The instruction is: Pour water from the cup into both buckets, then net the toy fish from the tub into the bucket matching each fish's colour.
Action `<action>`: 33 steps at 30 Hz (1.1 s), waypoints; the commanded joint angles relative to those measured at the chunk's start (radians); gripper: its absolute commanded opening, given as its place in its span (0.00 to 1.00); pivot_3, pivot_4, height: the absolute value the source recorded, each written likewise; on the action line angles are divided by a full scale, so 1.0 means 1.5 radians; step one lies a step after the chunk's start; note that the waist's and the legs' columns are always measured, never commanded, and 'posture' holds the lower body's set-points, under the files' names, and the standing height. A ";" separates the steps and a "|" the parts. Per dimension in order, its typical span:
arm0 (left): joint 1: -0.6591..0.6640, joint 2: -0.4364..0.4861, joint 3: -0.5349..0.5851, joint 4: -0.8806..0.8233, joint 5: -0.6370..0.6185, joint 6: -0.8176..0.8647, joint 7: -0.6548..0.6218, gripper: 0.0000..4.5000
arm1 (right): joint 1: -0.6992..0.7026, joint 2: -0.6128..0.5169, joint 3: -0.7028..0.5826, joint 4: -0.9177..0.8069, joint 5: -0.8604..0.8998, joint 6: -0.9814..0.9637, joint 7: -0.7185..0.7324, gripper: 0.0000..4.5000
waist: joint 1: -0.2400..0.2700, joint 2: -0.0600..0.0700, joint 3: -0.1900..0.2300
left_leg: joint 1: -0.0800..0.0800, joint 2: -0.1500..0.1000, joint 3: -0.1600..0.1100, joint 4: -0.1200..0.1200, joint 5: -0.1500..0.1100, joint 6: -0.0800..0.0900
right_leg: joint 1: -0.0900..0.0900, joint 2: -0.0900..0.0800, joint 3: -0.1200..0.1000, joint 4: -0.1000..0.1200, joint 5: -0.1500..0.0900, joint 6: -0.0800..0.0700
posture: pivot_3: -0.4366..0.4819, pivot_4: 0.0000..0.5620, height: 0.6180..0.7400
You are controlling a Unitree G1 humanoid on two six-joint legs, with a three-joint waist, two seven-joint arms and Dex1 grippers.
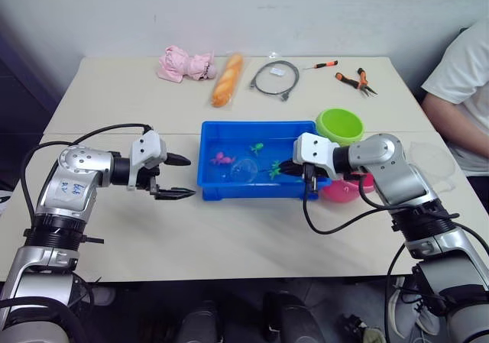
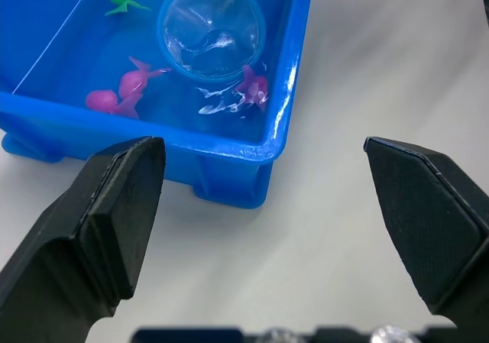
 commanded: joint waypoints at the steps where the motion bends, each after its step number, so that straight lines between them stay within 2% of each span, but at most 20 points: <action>1: 0.000 0.004 0.024 -0.024 -0.009 -0.007 0.003 0.99 | -0.012 -0.023 -0.017 -0.005 -0.014 -0.034 -0.007 0.00 | 0.000 0.000 0.000 | 0.000 0.000 0.000 0.000 0.000 0.000 | 0.000 0.000 0.000 0.000 0.000 0.000 | 0.48 0.27 0.99; 8: 0.004 0.001 0.029 -0.026 -0.006 -0.011 0.004 0.99 | 0.002 -0.019 0.032 0.000 -0.079 -0.130 -0.022 0.00 | 0.000 0.000 0.000 | 0.000 0.000 0.000 0.000 0.000 0.000 | 0.000 0.000 0.000 0.000 0.000 0.000 | 0.48 0.27 0.99; 18: -0.002 0.001 0.027 -0.025 -0.004 -0.008 0.004 0.99 | -0.035 0.036 0.084 0.040 -0.136 -0.169 -0.022 0.00 | -0.001 0.000 0.000 | 0.000 0.000 0.000 0.000 0.000 0.000 | 0.000 0.000 0.000 0.000 0.000 0.000 | 0.48 0.27 0.99; 23: -0.002 0.002 0.028 -0.029 -0.006 -0.003 0.005 0.99 | -0.041 0.065 0.070 0.038 -0.099 -0.127 0.002 0.00 | -0.001 0.000 0.000 | 0.000 0.000 0.000 0.000 0.000 0.000 | 0.000 0.000 0.000 0.000 0.000 0.000 | 0.48 0.27 0.99; 33: 0.006 0.002 0.029 -0.040 -0.007 0.002 0.012 0.99 | -0.053 0.061 0.017 0.019 -0.029 -0.023 0.026 0.00 | 0.000 0.000 0.000 | 0.000 0.000 0.000 0.000 0.000 0.000 | 0.000 0.000 0.000 0.000 0.000 0.000 | 0.48 0.27 0.99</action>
